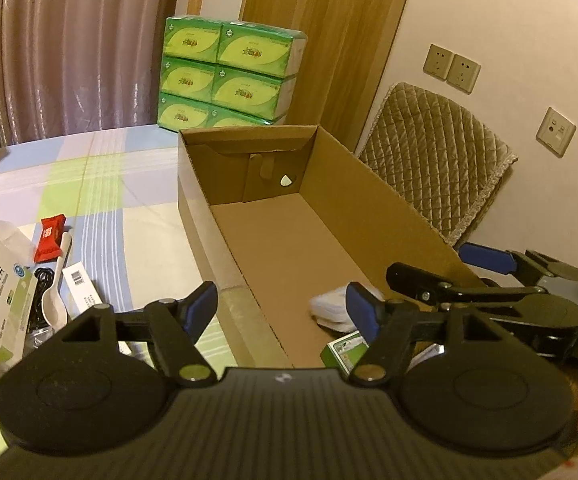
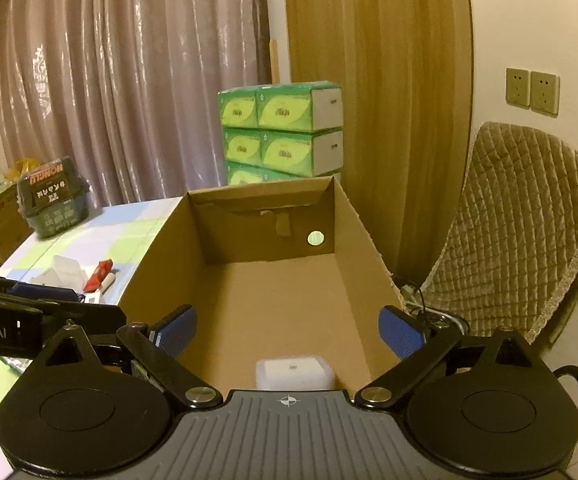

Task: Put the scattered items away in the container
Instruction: 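Withdraw both tools from the cardboard box back over the table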

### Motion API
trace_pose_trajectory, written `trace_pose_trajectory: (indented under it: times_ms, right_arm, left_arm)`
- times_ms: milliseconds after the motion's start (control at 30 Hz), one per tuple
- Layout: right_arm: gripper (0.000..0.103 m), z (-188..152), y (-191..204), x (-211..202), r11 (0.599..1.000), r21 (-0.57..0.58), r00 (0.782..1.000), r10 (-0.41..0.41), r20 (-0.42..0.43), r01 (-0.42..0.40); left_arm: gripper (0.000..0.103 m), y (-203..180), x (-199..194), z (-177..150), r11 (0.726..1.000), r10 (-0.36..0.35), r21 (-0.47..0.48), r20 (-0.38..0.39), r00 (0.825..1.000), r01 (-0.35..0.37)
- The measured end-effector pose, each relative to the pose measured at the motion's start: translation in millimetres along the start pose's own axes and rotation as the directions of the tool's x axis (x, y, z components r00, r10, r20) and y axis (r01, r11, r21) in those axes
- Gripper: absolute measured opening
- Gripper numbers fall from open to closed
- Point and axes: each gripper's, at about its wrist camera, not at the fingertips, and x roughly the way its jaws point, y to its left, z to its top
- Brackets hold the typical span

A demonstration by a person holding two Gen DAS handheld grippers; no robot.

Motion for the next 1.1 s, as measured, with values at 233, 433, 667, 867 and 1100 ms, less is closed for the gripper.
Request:
trace_pose_trajectory:
  times_ms: [233, 433, 667, 867, 1100]
  right_arm:
    - [0.095, 1, 4, -7, 1.0, -0.006, 1.0, -0.007, -0.003, 0.007]
    - [0.095, 6, 22, -29, 1.0, -0.013, 1.0, 0.014, 0.025, -0.014]
    - [0.095, 7, 72, -56, 0.992, -0.079, 0.993, 0.105, 0.052, -0.101]
    - [0.095, -9, 132, -62, 0.969, -0.164, 0.981, 0.192, 0.017, -0.187]
    - [0.095, -36, 190, -47, 0.935, -0.25, 0.968, 0.245, -0.061, -0.252]
  left_arm:
    - [0.068, 5, -12, -6, 1.0, 0.01, -0.005, 0.0, 1.0, -0.01]
    - [0.072, 21, -40, -18, 0.999, 0.048, 0.002, 0.012, 0.999, -0.048]
    - [0.08, 69, -95, -61, 0.982, 0.188, 0.019, -0.006, 0.982, -0.188]
    - [0.088, 119, -135, -102, 0.952, 0.304, -0.017, -0.049, 0.951, -0.305]
    - [0.089, 161, -157, -126, 0.932, 0.355, -0.052, -0.071, 0.932, -0.359]
